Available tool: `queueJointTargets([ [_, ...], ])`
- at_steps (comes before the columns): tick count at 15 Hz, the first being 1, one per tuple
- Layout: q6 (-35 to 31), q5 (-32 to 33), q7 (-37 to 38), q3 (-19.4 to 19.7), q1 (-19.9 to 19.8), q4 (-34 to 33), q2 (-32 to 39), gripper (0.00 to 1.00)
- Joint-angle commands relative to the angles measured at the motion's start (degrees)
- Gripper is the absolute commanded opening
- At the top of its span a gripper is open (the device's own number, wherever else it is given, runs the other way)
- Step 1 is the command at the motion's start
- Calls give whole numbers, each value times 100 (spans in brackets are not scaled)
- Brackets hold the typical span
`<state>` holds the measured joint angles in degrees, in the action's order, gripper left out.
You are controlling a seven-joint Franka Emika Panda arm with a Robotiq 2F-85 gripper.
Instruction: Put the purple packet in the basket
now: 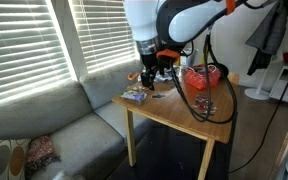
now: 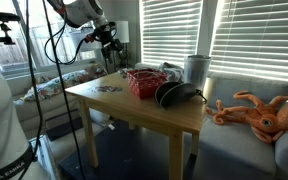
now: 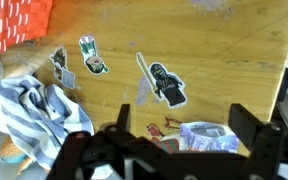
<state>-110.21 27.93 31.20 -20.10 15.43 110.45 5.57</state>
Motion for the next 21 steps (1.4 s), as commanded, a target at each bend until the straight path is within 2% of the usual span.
queueJointTargets([
  [1, 177, 509, 278, 108, 415, -575, 545, 100],
  [10, 994, 1496, 838, 476, 1312, -1880, 1847, 100],
  [15, 1116, 1680, 783, 692, 1570, -2432, 2392, 100],
  [16, 1125, 1688, 761, 734, 1596, -2509, 2465, 97],
  [17, 1140, 1672, 734, 769, 1611, -2586, 2533, 85],
  [18, 1140, 1667, 730, 804, 1626, -2657, 2599, 82],
  [20, 1156, 1622, 691, 856, 1637, -2762, 2701, 65],
  [21, 1169, 1582, 653, 868, 1637, -2809, 2742, 62],
])
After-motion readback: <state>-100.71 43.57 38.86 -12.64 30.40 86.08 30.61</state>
